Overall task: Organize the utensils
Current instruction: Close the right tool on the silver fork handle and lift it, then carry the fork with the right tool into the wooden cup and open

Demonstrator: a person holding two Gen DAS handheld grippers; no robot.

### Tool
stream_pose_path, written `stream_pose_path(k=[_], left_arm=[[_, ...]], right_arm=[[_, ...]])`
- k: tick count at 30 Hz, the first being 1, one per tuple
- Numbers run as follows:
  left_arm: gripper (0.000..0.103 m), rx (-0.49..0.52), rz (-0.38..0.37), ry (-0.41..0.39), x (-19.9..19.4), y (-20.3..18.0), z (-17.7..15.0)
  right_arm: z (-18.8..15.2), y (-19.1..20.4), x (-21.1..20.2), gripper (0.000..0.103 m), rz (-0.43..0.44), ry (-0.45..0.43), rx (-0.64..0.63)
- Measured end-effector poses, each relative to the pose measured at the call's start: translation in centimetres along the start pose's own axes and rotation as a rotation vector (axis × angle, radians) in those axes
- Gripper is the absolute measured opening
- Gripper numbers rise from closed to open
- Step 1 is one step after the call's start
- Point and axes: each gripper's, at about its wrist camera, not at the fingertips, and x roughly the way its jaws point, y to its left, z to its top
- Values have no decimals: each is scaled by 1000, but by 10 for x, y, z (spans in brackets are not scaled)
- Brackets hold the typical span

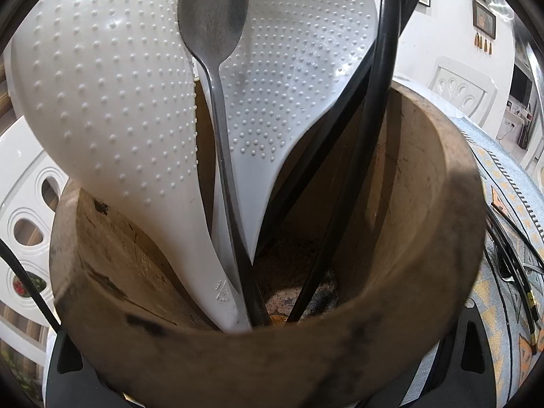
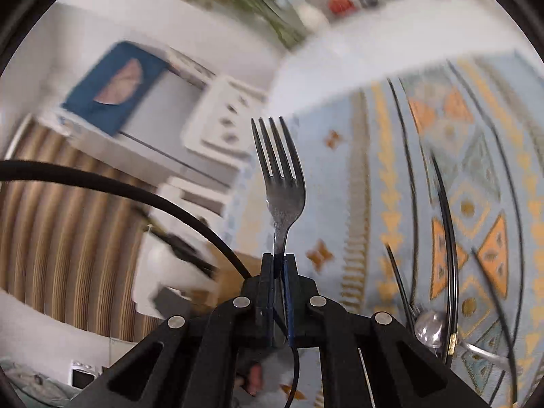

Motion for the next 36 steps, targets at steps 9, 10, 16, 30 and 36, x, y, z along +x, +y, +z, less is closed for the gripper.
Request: stream_pose_path(k=[9,10,16,30,36], left_arm=[[97,-3,-5,1,1,3,0],[97,-4,-6,2,1,3,0],[97,-6,-9,3,0,7,0],[97,-7,-10,4,0,9,-1],[97,-7,-10,4,0,9,0]], right_arm=[[20,102,-17,5,96,-162,-201],[20,109,-12,5,106,-158,-215],[11,127,14,5,129,-92,-260],[5,120,51,5,119,-2,-274],[6,124,66,11,70,80,-268]])
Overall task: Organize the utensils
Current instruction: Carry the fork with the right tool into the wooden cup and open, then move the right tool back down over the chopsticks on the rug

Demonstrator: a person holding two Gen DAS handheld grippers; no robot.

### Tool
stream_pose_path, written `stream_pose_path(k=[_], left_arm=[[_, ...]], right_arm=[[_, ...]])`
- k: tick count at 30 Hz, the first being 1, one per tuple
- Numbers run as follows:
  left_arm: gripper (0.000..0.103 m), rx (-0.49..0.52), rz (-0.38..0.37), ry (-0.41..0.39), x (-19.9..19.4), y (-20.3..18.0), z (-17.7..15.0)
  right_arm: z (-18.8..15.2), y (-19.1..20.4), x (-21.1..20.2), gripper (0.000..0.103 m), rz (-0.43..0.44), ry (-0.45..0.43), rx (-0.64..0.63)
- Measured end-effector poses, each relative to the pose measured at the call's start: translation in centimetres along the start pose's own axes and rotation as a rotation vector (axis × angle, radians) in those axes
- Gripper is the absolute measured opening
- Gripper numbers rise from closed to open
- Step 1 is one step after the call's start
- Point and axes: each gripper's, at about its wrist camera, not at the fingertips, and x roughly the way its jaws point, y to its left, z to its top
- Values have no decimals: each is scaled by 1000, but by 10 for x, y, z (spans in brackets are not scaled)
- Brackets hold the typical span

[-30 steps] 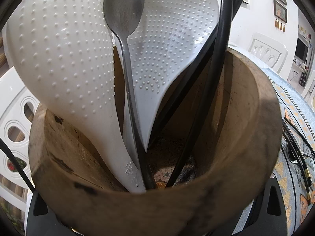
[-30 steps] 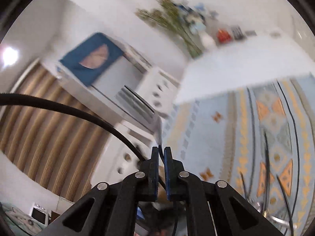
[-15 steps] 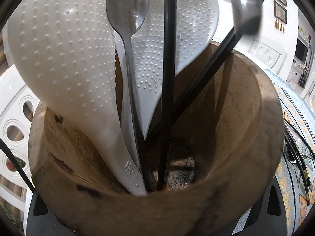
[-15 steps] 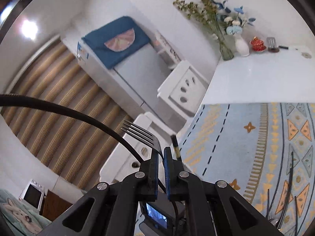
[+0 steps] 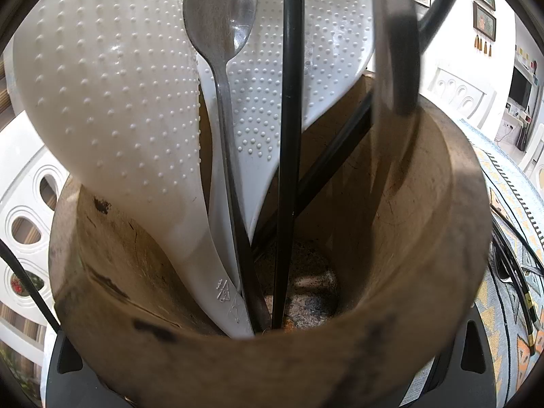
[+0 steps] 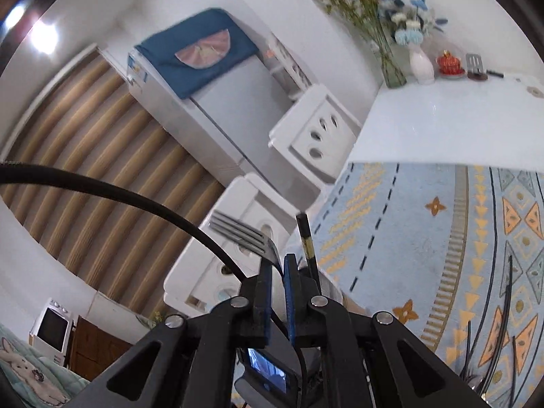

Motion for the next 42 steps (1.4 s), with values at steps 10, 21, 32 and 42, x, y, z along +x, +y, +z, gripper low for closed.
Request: stream_pose_path(k=[10,21,32,42], left_arm=[[97,-1,1,-3,-1,6,-1],[97,-6,-10,2,0,14,-1],[97,-9,-13,8,6,16,-2],[97,-9,-13,7,8,17,-3]], right_arm=[[12,-12,-49,42,-37,-93,37],[2,-43,-137,48,-263,-253,133],[-33,-80,-151,48,-423,-193,253],[-74,-143,-119,48,-675,-15,343]])
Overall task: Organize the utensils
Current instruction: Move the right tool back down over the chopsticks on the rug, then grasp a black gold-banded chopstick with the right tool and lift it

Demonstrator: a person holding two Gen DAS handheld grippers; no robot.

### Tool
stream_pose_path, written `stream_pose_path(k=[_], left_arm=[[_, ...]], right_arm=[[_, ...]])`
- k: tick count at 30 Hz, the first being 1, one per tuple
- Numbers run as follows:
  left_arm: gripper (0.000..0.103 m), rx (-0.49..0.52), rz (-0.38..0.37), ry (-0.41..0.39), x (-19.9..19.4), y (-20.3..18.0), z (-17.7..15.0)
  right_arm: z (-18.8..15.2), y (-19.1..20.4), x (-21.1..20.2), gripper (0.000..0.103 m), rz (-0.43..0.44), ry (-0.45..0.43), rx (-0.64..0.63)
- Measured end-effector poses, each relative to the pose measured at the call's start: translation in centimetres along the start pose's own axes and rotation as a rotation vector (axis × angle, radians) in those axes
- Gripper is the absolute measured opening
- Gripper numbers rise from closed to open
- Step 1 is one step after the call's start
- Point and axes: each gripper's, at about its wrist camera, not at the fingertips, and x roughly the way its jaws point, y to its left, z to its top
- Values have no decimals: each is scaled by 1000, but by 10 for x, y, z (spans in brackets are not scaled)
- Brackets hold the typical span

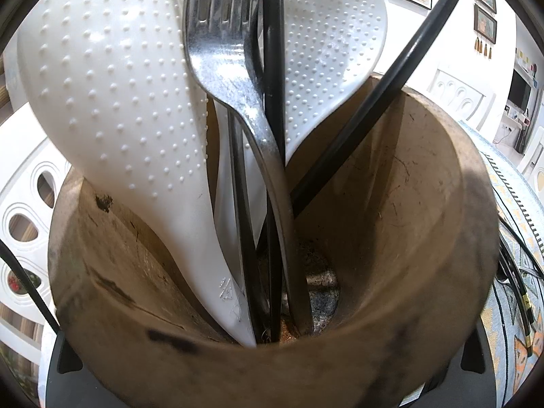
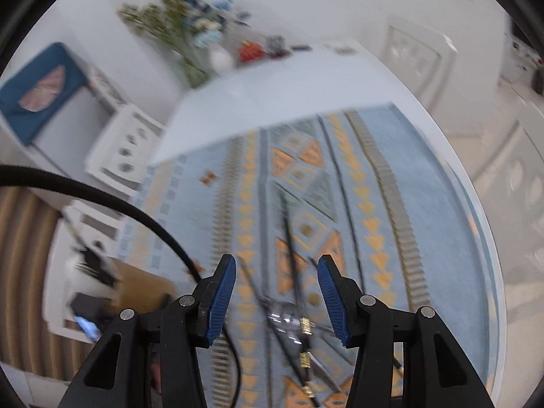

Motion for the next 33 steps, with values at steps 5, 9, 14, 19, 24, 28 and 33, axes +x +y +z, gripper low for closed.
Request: stream_pose_path(k=[5,9,14,19,24,28,33], left_arm=[[97,0,0,0,0,-1,-1],[97,0,0,0,0,-1,-1],[97,0,0,0,0,-1,-1],[97,0,0,0,0,-1,-1],[97,1,1,0,3,-1,-1],[97,1,1,0,3,-1,-1],[97,1,1,0,2,-1,-1]], right_arm=[[-23,-15,41,37,-104,110,-95],[-46,-19,67,21,-113,208,-192],[-61,-20,91,21,-150,280,-294],[-66,-19,111,27,-195,324,-361],[-63,-16,119,27,-213,325,-352],[-49,-38,117,15,-98,360,-113],[-43,-77,116,3,117,427,223]])
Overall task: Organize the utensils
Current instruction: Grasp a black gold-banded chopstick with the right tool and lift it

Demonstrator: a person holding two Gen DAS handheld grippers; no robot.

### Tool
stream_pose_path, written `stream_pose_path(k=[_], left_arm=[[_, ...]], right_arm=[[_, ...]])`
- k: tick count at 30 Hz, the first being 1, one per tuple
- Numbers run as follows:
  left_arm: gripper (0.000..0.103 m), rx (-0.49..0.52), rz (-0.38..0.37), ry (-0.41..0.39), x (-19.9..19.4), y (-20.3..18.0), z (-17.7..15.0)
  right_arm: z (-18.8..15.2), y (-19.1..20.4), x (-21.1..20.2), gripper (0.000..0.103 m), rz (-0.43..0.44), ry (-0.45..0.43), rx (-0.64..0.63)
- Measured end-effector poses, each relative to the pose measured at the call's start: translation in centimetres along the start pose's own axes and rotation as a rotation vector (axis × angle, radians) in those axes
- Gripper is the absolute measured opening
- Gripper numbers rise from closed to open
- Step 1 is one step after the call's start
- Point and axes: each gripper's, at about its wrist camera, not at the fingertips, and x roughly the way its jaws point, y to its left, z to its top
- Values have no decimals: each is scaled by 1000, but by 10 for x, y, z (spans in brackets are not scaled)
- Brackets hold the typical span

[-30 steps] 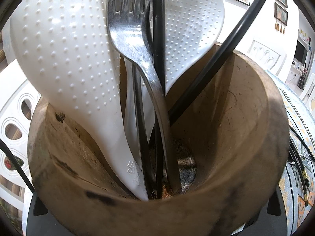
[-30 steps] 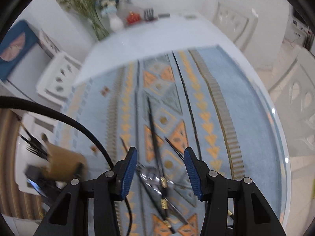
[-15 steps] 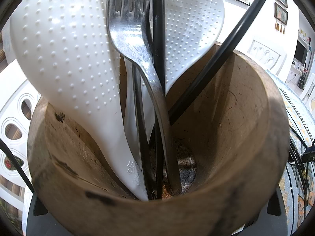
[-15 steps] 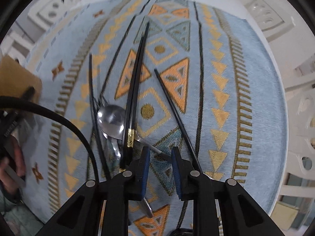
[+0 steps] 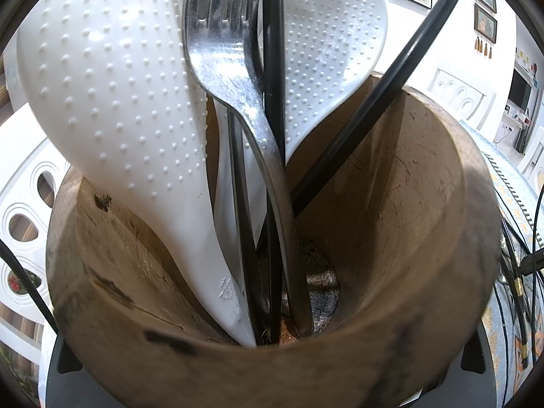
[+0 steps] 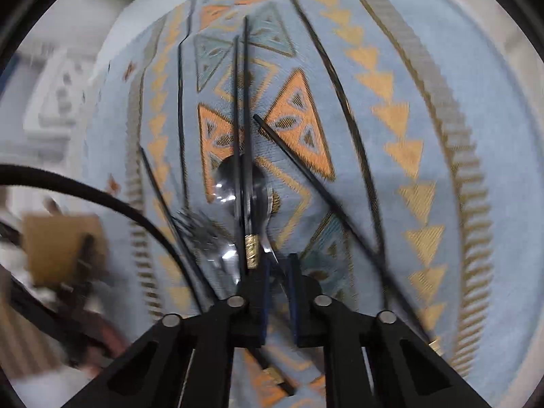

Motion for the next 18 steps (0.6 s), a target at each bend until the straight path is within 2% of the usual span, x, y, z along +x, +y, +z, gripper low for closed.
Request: stream_pose_path(k=[2,6,9,11,12,13,14,18], left_arm=[[97,0,0,0,0,0,0],[97,0,0,0,0,0,0],[97,0,0,0,0,0,0],[97,0,0,0,0,0,0],[97,0,0,0,0,0,0],[97,0,0,0,0,0,0],[97,0,0,0,0,0,0],[97,0,0,0,0,0,0]], right_arm=[[-2,-7,-1,3,44,12,39],[-5,0,-12,3,-89,-49,-27],[-12,21,-27,5,-88,-113,-70],[-11,26,-36,11,-114,-147,-103],[-9,28,-39,22,-141,-155,-124],[-7,30,-40,38,-169,-157,-143],[-5,32,-41,44,-190,-161,-161],[7,43,-39,43,-188,-210,-206]])
